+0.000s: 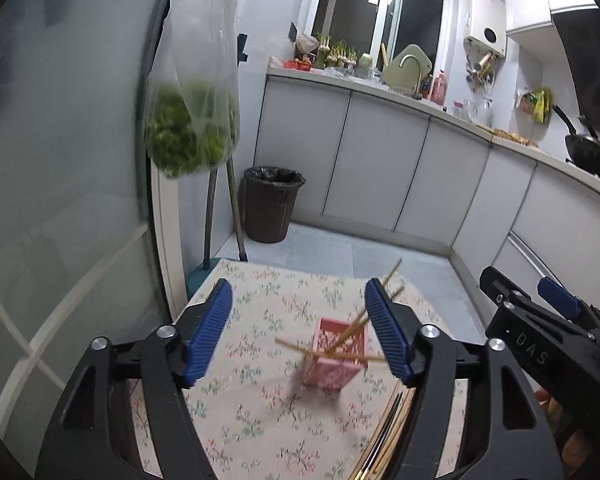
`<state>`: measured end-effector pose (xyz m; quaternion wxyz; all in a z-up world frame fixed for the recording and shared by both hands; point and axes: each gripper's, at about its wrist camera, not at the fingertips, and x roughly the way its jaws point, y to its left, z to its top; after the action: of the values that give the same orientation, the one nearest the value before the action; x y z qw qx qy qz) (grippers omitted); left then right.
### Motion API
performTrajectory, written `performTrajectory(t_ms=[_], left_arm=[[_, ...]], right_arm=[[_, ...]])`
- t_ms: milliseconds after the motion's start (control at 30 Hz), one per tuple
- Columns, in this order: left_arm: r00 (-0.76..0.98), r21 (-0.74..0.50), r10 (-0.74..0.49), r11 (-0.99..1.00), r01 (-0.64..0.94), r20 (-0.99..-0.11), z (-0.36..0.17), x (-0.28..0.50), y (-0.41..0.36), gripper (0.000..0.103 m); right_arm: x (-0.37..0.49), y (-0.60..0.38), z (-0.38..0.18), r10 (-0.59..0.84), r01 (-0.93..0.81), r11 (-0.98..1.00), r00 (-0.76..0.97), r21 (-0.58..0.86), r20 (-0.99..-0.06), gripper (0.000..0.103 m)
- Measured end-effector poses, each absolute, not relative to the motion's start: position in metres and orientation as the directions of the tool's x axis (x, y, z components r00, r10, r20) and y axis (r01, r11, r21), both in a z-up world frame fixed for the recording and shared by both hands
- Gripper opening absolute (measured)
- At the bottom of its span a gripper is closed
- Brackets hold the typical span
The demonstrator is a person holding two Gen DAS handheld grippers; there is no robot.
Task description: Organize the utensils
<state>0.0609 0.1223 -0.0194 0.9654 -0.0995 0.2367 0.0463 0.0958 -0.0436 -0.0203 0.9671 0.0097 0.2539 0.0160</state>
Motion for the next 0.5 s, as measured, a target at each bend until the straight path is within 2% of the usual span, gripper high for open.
performTrajectory(t_ms=[233,433,500], left_arm=[[0.892,-0.169,0.071,0.972,-0.162,-0.446,-0.025,0.041,0.12,0.096],[0.873,-0.187,0.062,0.967,-0.172,-0.483,-0.035,0.031,0.123,0.096],[0.864,-0.179,0.059,0.969,-0.17,-0.499,-0.042,0.027,0.124,0.096]], right_arm=[[0.078,-0.056,-0.03,0.027,-0.008,0.999,0.856,0.04,-0.516,0.096],[0.072,-0.073,-0.048,0.044,-0.002,0.997,0.813,0.073,-0.58,0.096],[0.075,-0.089,-0.061,0.067,0.018,0.992,0.772,0.127,-0.632,0.096]])
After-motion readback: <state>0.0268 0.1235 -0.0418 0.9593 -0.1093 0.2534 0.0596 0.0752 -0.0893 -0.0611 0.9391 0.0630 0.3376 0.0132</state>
